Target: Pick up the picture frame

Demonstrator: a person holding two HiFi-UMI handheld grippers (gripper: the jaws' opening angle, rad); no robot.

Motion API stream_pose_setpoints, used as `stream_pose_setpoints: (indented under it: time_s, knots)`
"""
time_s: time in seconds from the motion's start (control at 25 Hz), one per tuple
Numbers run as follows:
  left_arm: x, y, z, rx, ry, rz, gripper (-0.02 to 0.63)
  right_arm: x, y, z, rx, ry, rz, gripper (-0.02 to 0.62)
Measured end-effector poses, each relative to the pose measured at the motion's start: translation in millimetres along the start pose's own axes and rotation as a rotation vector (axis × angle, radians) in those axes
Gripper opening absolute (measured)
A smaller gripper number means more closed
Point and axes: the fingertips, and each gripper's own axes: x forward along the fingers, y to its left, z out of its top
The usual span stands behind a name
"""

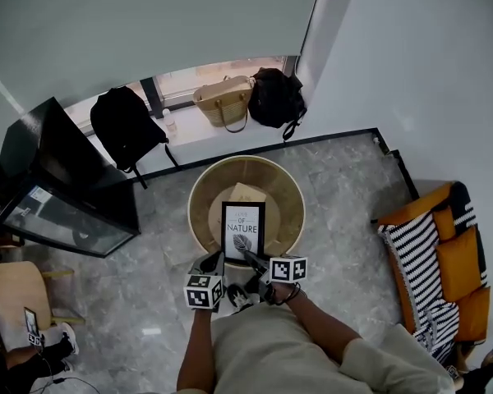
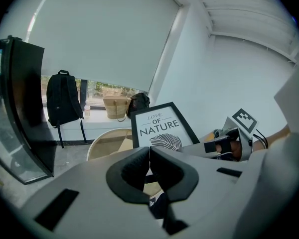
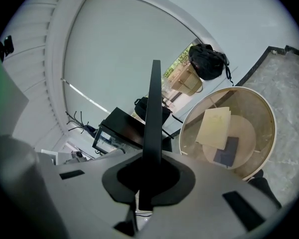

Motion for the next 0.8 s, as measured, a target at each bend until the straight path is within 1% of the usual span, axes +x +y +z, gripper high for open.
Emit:
stream_pose_setpoints:
  time_s: [0.32, 0.8]
  knots:
    - [-8.3, 7.2, -5.5, -0.007, 0.0, 0.01, 0.02, 5.0, 3.2, -5.9, 0.002, 0.003, 0.001, 0.041]
    - [-1.7, -0.9, -2.6, 0.009, 0.005, -0.004, 0.02, -0.6, -0.4, -4.4, -0.024, 0.007, -0.014, 0.041]
